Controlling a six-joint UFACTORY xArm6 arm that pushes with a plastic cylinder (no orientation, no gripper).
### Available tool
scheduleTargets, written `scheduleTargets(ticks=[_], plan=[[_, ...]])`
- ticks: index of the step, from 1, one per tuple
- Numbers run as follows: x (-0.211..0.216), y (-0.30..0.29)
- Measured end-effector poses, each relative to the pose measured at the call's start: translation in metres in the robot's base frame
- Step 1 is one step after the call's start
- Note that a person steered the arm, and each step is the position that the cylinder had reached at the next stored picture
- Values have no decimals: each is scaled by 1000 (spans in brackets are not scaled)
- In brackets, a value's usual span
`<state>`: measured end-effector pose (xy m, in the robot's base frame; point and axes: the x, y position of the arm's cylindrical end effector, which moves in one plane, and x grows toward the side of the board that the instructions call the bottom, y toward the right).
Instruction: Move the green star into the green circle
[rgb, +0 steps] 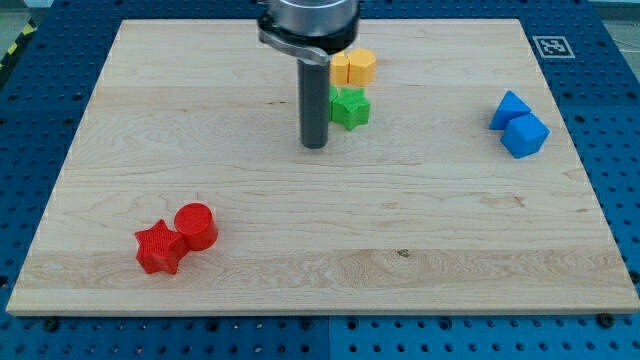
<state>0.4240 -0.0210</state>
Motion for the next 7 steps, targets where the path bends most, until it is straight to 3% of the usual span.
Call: scheduleTargets(ticks=[3,5,7], plan=[[-77,2],[-18,13],[-20,94]])
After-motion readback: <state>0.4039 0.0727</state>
